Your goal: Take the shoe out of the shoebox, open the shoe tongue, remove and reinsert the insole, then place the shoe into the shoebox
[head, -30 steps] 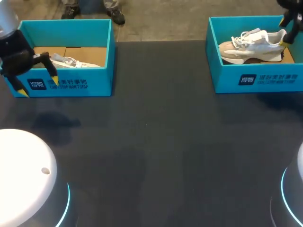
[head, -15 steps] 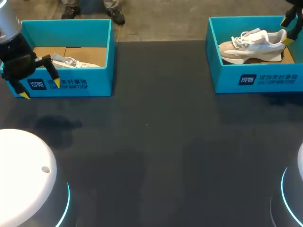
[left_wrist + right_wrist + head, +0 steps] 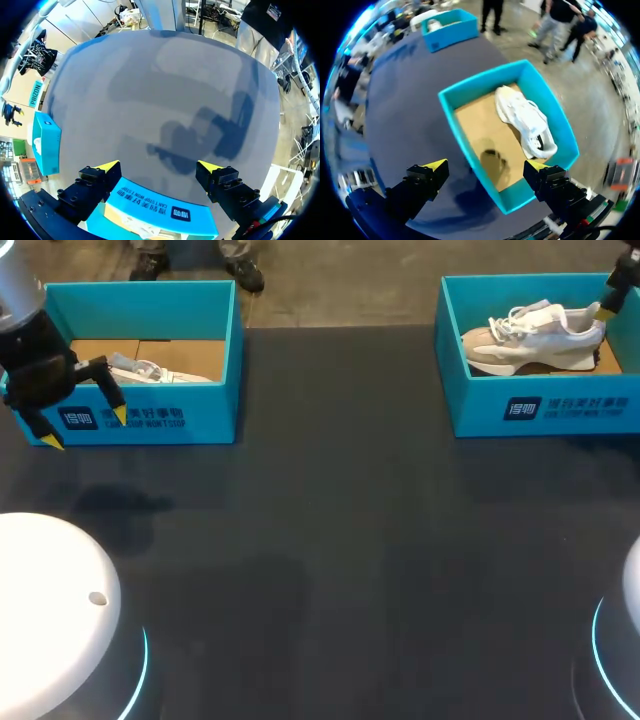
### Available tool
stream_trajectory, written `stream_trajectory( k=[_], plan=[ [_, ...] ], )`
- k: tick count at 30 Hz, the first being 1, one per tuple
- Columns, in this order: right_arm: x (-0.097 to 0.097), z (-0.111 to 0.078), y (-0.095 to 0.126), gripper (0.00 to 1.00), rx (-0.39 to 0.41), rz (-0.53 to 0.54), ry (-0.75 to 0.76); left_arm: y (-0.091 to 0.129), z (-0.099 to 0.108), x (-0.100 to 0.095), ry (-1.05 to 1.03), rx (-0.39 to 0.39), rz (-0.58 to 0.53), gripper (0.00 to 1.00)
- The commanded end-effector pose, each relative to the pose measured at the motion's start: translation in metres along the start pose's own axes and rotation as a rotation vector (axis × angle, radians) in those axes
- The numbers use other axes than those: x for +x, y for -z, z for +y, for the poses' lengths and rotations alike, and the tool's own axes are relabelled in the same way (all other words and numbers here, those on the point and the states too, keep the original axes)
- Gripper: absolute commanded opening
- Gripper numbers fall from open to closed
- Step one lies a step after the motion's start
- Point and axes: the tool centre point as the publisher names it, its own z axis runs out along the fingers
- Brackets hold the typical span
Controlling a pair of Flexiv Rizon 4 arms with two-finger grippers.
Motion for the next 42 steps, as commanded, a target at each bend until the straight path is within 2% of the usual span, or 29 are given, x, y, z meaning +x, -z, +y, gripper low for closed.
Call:
stream_trajectory(
  k=[1,9,16,24,28,42],
  plan=[
    [-0.035,0.014,-0.013,1.0,0.128,-0.024,-0.298,0.0,-0.001,0.0,-0.001,-0.002,0.001,1.0],
    [-0.073,0.012,-0.021,1.0,0.142,-0.13,-0.498,0.0,-0.001,0.0,-0.001,-0.002,0.001,1.0],
    [-0.093,0.004,-0.03,1.0,0.181,-0.226,-0.613,0.0,-0.001,0.0,-0.001,-0.002,0.001,1.0],
    [-0.103,-0.002,-0.033,1.0,0.164,-0.277,-0.786,0.0,-0.001,0.0,-0.001,-0.002,0.001,1.0],
    [-0.108,-0.008,-0.038,1.0,0.139,-0.255,-0.849,0.0,-0.001,0.0,-0.001,-0.002,0.001,1.0],
    [-0.108,-0.009,-0.038,1.0,0.14,-0.251,-0.845,0.0,-0.001,0.0,-0.001,-0.002,0.001,1.0]
  ],
)
